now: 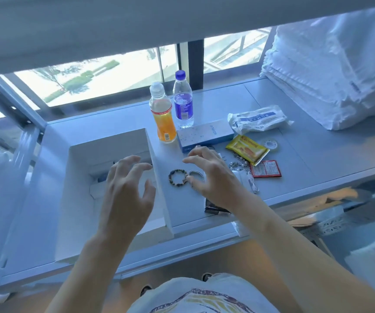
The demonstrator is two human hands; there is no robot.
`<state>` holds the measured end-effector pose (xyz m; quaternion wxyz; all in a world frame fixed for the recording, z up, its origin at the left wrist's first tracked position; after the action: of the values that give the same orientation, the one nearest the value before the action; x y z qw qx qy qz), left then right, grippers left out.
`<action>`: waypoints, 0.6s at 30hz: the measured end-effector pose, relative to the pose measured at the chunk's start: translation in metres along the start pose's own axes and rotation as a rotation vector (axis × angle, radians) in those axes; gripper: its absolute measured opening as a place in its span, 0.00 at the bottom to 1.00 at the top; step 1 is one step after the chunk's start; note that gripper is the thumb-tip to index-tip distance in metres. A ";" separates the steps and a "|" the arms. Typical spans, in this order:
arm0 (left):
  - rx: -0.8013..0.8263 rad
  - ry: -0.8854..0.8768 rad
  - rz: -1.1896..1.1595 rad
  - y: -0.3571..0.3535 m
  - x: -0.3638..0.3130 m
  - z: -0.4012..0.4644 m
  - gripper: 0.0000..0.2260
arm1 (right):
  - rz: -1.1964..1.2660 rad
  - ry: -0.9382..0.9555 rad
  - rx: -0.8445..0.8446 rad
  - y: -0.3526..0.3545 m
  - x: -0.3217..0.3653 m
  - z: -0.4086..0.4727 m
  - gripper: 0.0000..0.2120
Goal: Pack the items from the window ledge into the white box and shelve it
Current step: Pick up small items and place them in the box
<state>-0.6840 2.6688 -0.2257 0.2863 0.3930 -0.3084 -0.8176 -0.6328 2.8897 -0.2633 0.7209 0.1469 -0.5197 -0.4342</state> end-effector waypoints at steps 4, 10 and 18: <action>0.009 -0.037 -0.055 -0.020 -0.034 -0.007 0.12 | -0.025 -0.027 0.004 0.020 -0.028 -0.017 0.19; 0.090 -0.105 -0.100 -0.050 -0.066 -0.019 0.13 | -0.051 -0.082 -0.012 0.047 -0.070 -0.032 0.19; 0.135 -0.006 0.126 -0.069 -0.063 -0.029 0.12 | -0.056 -0.078 0.060 0.028 -0.086 -0.039 0.19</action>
<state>-0.6422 2.7498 -0.2613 0.3090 0.3890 -0.3876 -0.7765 -0.5926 2.9641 -0.3141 0.6829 0.1659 -0.5560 -0.4439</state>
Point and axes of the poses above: each hand's wrist, its own z-axis towards the middle knuckle, its own y-axis out of the back of the hand, x = y × z, the point moved 3 cm from there along z, towards the middle knuckle, and after that the axes turned 13 degrees about -x, right-handed, at the moved point
